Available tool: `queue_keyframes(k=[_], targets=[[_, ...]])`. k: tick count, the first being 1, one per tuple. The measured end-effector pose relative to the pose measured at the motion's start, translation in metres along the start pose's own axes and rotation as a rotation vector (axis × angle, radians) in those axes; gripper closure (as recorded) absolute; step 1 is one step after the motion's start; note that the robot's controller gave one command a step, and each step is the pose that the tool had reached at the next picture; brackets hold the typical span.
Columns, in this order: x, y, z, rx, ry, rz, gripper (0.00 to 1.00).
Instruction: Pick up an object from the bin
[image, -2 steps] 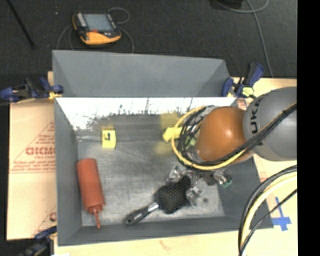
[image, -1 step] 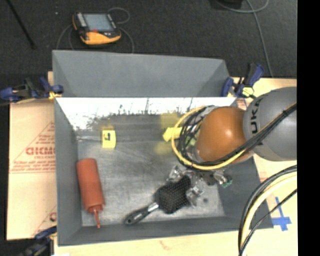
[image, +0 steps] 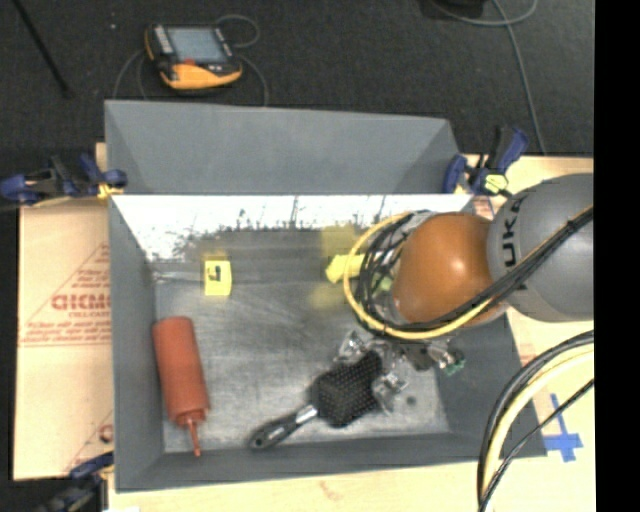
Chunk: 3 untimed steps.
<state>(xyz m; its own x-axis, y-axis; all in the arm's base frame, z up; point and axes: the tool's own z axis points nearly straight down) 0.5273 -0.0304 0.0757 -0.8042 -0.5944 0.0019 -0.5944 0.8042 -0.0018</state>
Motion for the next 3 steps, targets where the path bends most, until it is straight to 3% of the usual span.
queue_keyframes(k=[3], targets=[[0.0, -0.001, -0.04, 0.003, -0.007, 0.002, 1.0]])
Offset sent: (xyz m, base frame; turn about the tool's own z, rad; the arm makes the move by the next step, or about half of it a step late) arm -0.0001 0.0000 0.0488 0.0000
